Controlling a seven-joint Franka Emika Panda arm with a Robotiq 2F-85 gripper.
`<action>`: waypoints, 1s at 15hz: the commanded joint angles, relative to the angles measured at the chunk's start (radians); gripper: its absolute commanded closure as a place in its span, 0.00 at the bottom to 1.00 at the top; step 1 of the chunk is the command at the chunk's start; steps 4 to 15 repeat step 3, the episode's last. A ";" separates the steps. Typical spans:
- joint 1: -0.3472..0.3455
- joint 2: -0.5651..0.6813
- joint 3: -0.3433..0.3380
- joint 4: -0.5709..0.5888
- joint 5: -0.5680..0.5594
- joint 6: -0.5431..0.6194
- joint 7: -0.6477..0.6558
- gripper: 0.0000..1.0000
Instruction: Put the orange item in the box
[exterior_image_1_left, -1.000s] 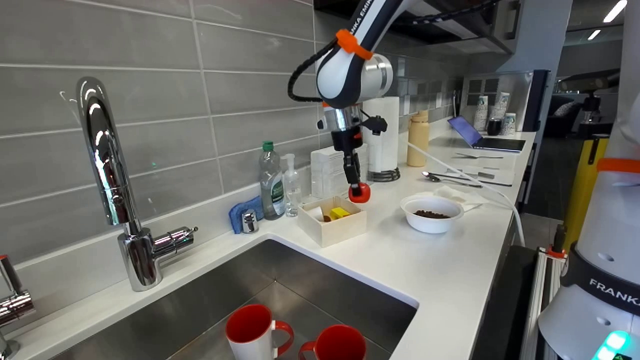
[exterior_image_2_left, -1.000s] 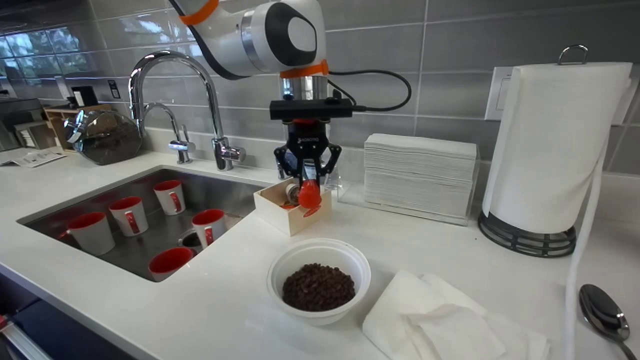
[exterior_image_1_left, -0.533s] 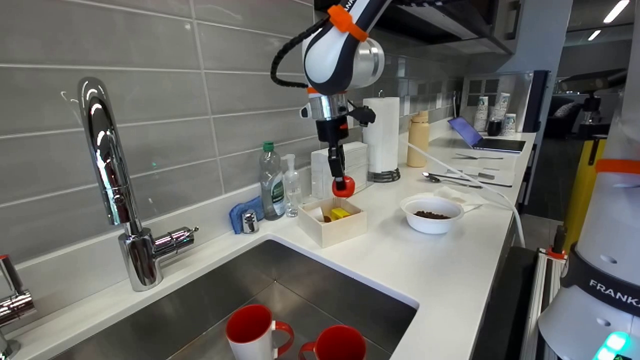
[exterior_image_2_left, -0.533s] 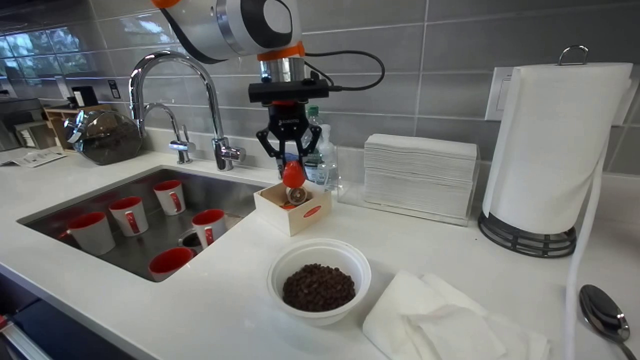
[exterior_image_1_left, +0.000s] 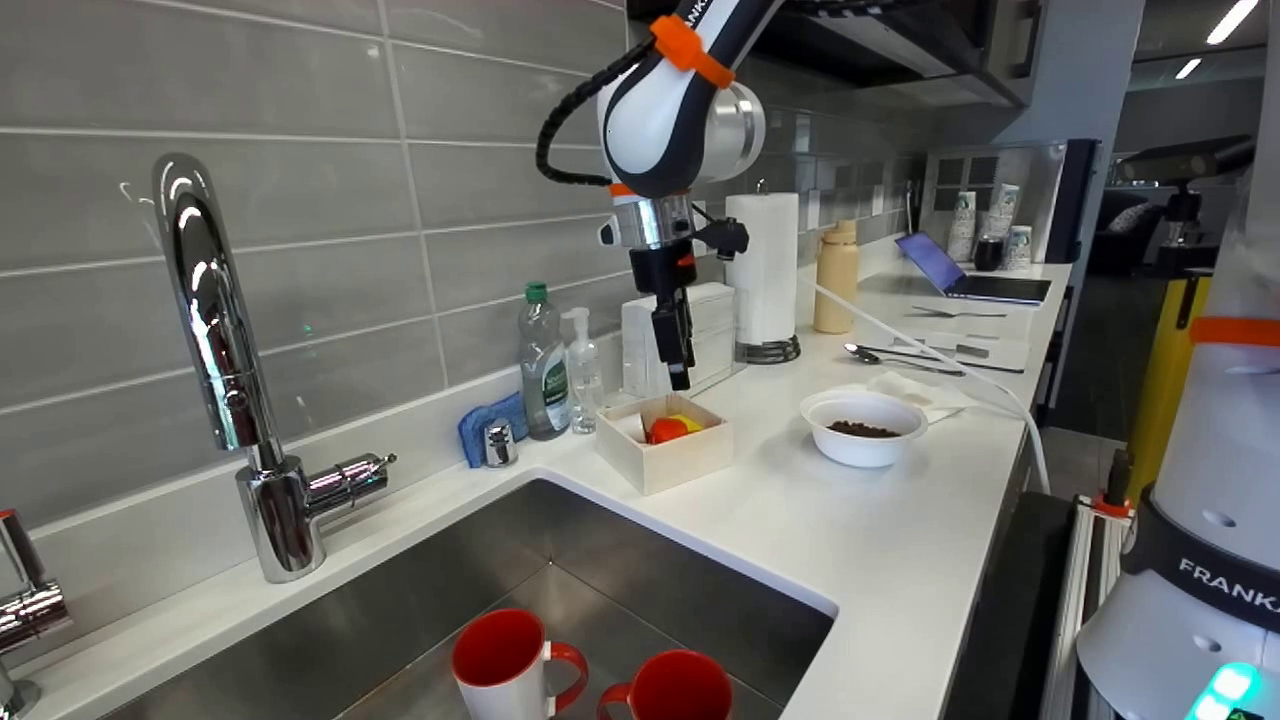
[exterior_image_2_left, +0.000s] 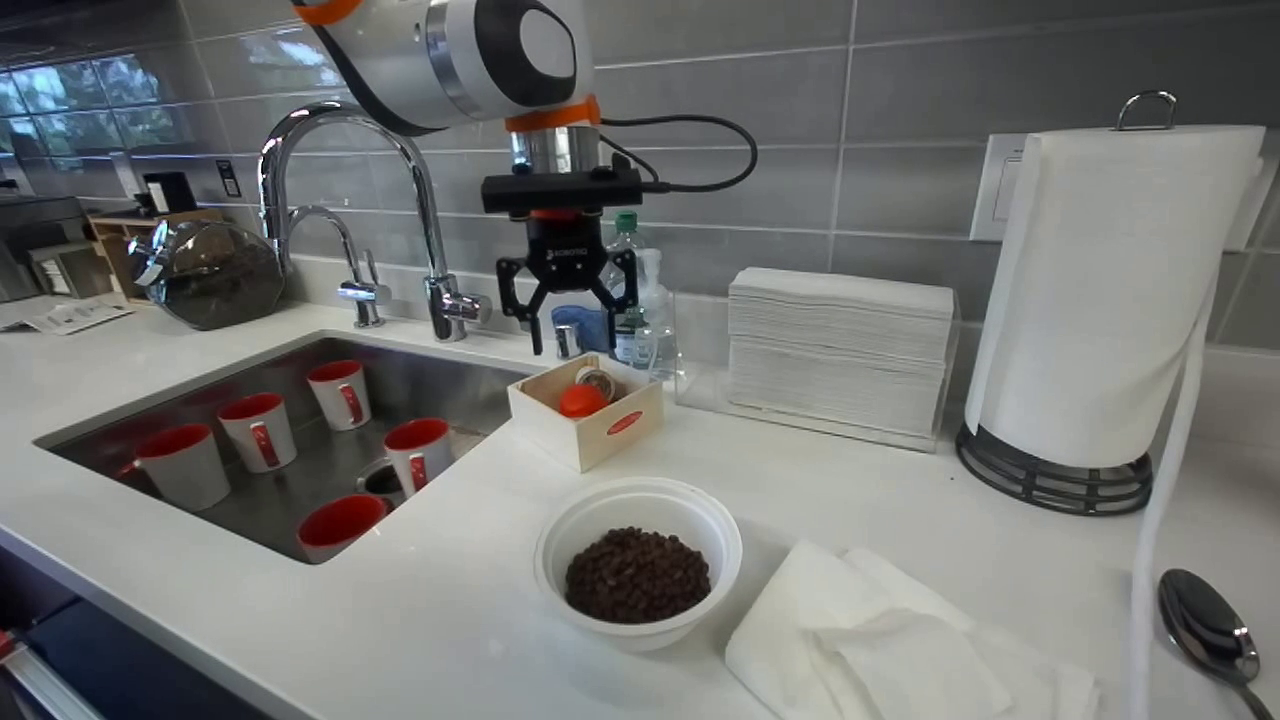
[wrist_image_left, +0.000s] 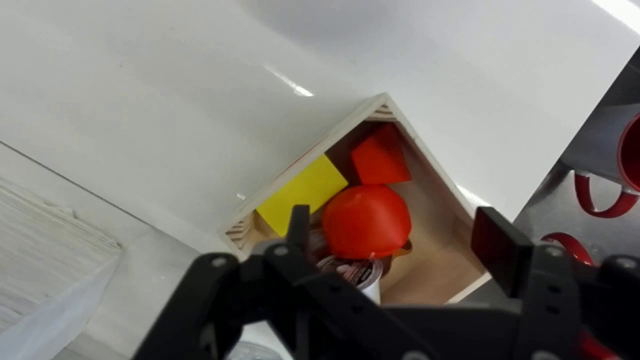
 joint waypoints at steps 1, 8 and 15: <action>0.015 0.000 -0.001 0.020 -0.014 -0.054 0.089 0.00; 0.021 0.001 0.001 0.024 -0.023 -0.064 0.122 0.00; 0.021 0.001 0.001 0.024 -0.023 -0.064 0.122 0.00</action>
